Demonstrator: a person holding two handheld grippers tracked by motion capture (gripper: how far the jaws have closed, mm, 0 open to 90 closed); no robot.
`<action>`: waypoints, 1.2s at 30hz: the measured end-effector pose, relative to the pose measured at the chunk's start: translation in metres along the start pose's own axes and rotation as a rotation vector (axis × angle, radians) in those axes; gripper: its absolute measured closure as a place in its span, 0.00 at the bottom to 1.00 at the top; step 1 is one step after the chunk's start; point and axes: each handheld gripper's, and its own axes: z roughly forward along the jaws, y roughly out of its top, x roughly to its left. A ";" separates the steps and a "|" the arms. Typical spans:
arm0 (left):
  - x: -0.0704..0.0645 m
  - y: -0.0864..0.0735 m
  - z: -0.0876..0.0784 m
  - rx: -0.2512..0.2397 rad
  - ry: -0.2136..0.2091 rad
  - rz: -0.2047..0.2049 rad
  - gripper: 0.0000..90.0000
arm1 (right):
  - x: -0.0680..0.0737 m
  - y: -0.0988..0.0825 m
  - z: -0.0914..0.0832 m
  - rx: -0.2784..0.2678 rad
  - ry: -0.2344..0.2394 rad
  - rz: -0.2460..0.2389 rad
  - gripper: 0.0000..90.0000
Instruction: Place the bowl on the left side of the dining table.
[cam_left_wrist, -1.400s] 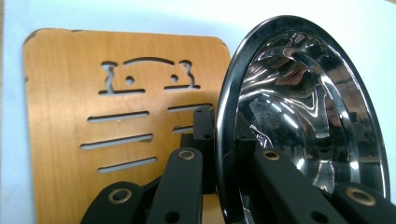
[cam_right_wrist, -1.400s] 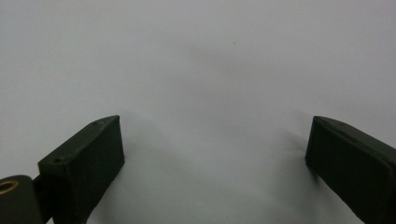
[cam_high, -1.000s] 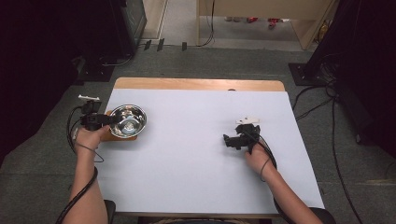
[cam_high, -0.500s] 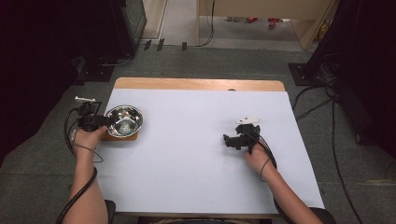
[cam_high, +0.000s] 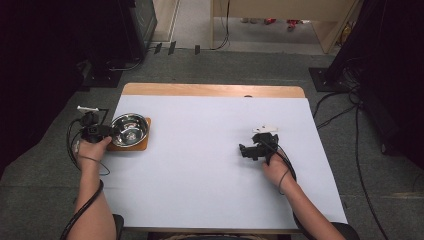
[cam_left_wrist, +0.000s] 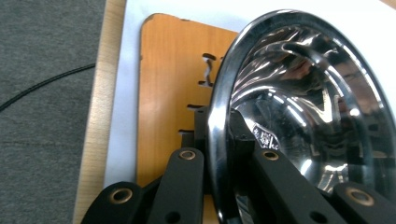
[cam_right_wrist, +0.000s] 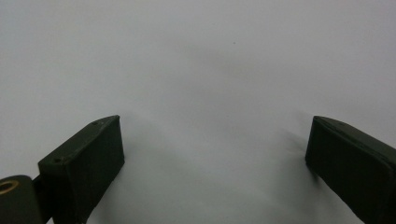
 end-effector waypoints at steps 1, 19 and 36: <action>0.000 0.000 0.000 -0.001 0.001 -0.002 0.97 | 0.000 0.000 0.000 0.000 0.000 0.000 0.04; 0.003 -0.001 0.001 -0.023 0.021 0.013 0.91 | 0.000 0.000 0.000 0.000 0.000 0.000 0.04; -0.001 -0.001 -0.001 -0.043 0.106 0.092 0.56 | 0.000 0.000 0.000 0.000 0.000 0.000 0.04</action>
